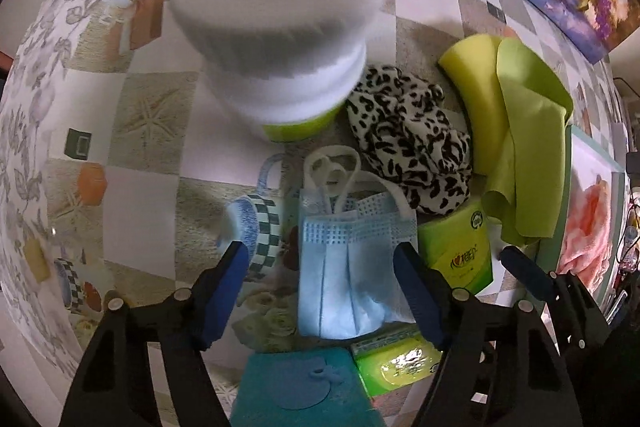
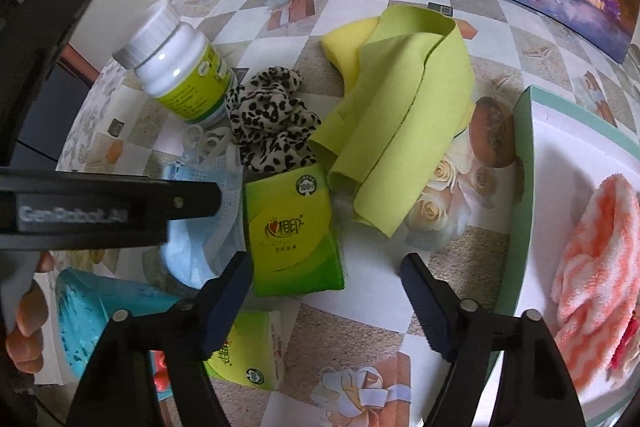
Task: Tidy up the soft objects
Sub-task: 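Lower the left tool onto the blue face mask and close it, then lift the face mask with the left tool while the right tool grasps a small green tissue pack, then carry the face mask and tissue pack over the tray with both tools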
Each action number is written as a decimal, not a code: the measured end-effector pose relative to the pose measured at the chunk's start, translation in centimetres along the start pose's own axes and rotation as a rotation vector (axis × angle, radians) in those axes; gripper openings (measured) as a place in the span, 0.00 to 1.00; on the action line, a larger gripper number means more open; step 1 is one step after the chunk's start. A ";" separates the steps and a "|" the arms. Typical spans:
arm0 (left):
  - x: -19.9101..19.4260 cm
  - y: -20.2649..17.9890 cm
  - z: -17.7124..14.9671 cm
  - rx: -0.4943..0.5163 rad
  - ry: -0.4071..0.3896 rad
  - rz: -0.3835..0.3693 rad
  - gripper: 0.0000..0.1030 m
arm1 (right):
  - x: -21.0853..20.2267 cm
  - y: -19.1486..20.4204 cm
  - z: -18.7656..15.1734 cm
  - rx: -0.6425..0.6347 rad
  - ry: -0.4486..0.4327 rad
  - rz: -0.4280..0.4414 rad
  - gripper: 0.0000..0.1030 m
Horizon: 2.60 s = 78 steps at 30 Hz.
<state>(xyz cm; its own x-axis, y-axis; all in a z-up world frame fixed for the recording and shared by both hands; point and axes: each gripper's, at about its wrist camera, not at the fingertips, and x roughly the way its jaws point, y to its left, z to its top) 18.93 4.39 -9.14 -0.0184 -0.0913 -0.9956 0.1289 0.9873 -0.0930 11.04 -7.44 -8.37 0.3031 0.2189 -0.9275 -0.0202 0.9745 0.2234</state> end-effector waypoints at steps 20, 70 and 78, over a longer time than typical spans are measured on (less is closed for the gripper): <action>1.4 -1.5 -0.3 0.043 0.000 0.039 0.19 | -0.3 -0.1 -0.3 -0.020 -0.009 -0.020 0.68; -16.0 -6.7 -10.0 -0.011 -0.545 -0.035 0.07 | -18.0 -9.4 -3.0 0.208 -0.310 -0.060 0.41; -15.2 -11.2 -11.0 0.066 -0.540 -0.042 0.07 | -18.1 -13.0 -4.0 0.288 -0.305 -0.050 0.37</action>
<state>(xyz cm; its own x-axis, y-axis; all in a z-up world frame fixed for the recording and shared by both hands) 6.84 -3.80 7.07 0.4852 -0.2011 -0.8510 0.2008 0.9728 -0.1154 2.00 -23.85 4.35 0.5656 0.1049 -0.8180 0.2560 0.9205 0.2951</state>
